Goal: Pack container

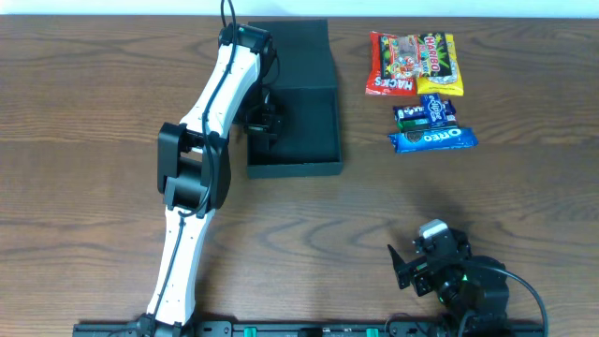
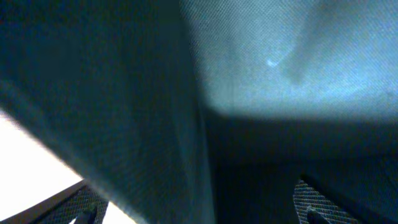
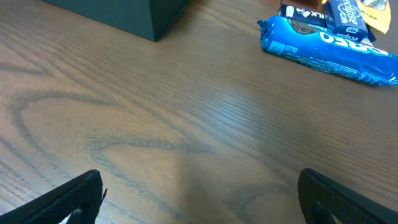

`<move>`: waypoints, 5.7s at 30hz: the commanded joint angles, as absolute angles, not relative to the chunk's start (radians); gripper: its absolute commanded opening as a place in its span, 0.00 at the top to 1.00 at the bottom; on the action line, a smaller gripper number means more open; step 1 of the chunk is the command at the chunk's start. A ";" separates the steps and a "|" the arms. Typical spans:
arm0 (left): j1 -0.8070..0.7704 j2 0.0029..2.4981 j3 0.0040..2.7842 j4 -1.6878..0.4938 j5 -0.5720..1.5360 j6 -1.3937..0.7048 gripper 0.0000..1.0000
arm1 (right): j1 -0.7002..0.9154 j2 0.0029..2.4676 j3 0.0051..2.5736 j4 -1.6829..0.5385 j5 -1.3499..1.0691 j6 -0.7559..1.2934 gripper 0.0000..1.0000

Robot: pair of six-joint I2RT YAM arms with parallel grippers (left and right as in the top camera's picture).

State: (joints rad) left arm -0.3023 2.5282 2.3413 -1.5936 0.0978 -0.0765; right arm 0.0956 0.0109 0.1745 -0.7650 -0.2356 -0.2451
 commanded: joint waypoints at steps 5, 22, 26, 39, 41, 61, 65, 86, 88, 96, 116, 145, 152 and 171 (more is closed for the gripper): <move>-0.303 2.276 2.335 -1.562 0.042 -0.018 0.04 | 0.106 0.006 0.170 -0.766 -0.242 -0.232 0.01; -0.308 1.824 2.335 -1.473 0.070 0.015 0.05 | 0.106 0.006 0.170 -0.766 -0.242 -0.232 0.01; -0.308 1.840 2.335 -1.469 0.153 0.015 0.05 | 0.106 0.006 0.170 -0.766 -0.242 -0.232 0.01; -0.308 1.861 2.334 -1.473 0.192 0.016 0.05 | 0.106 0.006 0.170 -0.751 -0.228 -0.263 0.01; -0.308 1.861 2.334 -1.473 0.192 0.015 0.05 | 0.106 0.005 0.170 -0.752 -0.228 -0.264 0.01; -0.308 1.861 2.331 -1.463 0.164 0.015 0.05 | 0.104 0.012 0.170 -0.205 -0.362 0.676 0.01; -0.307 1.881 2.331 -1.454 0.118 0.015 0.04 | 0.104 0.138 0.197 -0.205 -0.367 0.645 0.01; -0.292 2.234 2.330 -1.454 0.132 0.015 0.05 | 0.106 1.229 0.927 -0.412 -0.470 0.149 0.01; -0.289 2.260 2.330 -1.455 0.142 0.016 0.05 | 0.107 1.288 0.938 -0.387 -0.487 0.148 0.01; -0.256 2.328 2.330 -1.472 0.188 0.047 0.03 | 0.159 1.412 0.940 -0.269 -0.478 0.141 0.01; -0.243 2.330 1.995 -1.293 0.198 0.045 0.53 | 0.190 1.473 0.957 -0.239 -0.441 0.161 0.01; -0.274 2.329 1.891 -1.351 0.124 -0.193 0.94 | 0.155 1.472 1.105 -0.342 -0.415 0.141 0.01; -0.301 2.322 1.884 -1.347 0.122 -0.279 0.94 | 0.155 1.472 1.105 -0.357 -0.416 0.141 0.01; -0.304 2.229 1.884 -1.345 0.139 -0.310 0.05 | 0.155 1.417 1.106 -0.323 -0.543 0.141 0.01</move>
State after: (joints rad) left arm -0.3038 2.2753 1.8992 -1.3376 0.1276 -0.3107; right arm 0.1638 1.4666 1.0840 -0.3412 -0.4534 0.1547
